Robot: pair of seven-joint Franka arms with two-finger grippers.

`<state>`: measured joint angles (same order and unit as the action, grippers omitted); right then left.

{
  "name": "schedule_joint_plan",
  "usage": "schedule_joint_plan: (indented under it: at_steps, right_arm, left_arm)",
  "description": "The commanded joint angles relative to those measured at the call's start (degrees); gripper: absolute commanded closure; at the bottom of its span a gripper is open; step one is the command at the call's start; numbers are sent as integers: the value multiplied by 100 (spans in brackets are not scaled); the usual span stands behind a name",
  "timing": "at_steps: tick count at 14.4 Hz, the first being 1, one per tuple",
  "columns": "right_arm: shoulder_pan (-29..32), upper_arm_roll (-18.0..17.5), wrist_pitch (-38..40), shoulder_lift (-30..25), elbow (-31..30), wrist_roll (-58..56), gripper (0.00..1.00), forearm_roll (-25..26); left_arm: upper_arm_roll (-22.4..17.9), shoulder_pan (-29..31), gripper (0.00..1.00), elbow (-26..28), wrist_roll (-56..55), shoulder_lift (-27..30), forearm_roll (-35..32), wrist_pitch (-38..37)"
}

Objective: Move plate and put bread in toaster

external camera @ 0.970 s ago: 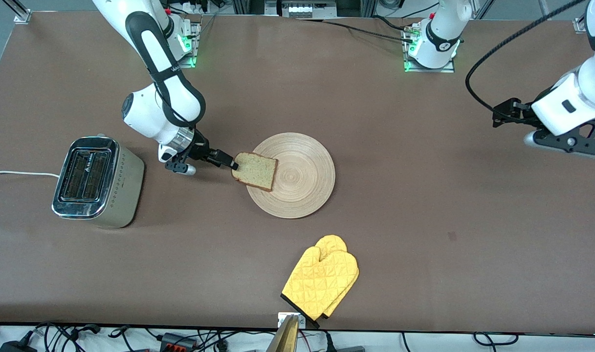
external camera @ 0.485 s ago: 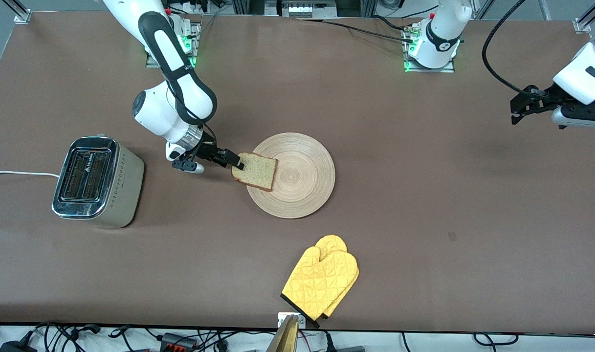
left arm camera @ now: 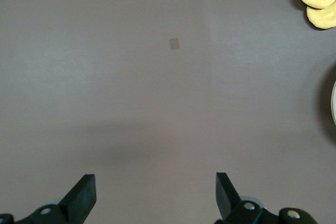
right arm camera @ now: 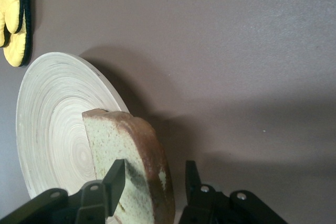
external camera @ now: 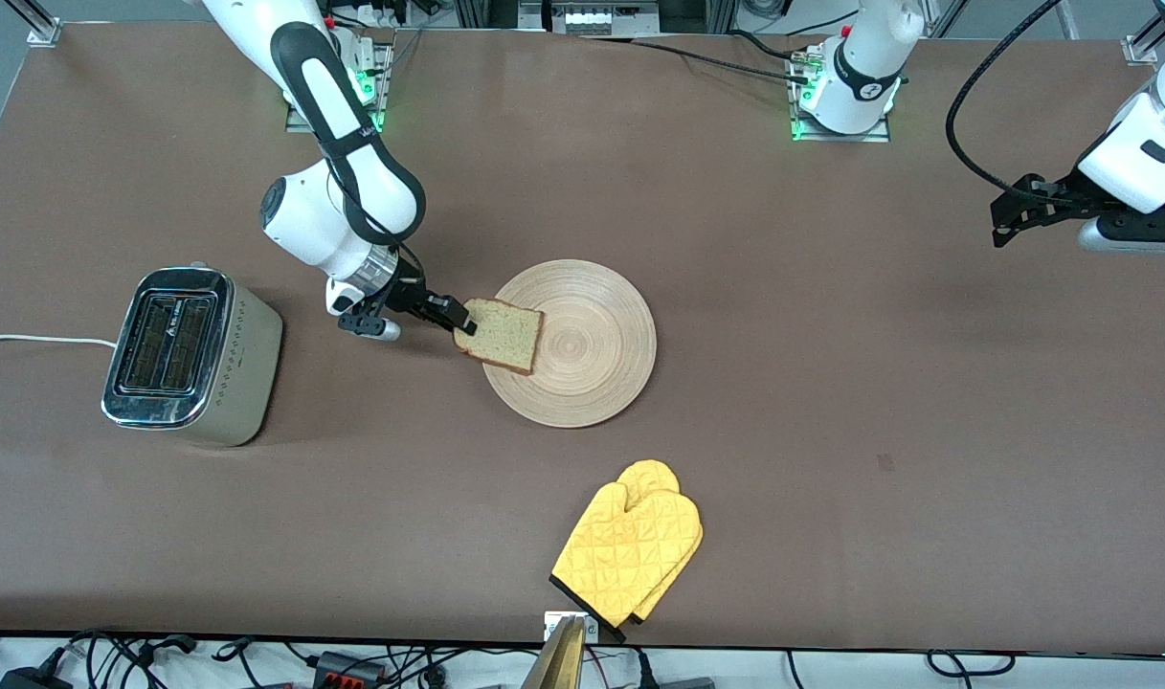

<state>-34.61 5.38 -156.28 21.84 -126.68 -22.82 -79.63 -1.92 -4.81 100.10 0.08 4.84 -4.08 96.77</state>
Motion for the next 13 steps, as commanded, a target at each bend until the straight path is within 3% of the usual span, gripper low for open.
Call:
schedule_joint_plan:
  at_steps: [1,5,7,11,13]
  right_arm:
    - [-89,25,-122,49,65,-153,54,-254]
    - [-142,25,-174,40,117,-91,78,-263]
    - [-168,25,-227,40,152,-83,80,-263]
    - [-396,25,-646,5,389,172,100,-254]
    - [-563,34,-860,-21,460,365,100,-246]
  left_arm:
    - [-72,-81,0,-51,-122,87,83,-44]
    - [-54,-90,0,-236,-140,26,75,-273]
    - [-45,-99,0,-402,-113,-62,66,-316]
    - [-89,-81,0,-482,-122,-115,75,-475]
    - [-54,-90,0,-491,-166,-115,66,-466]
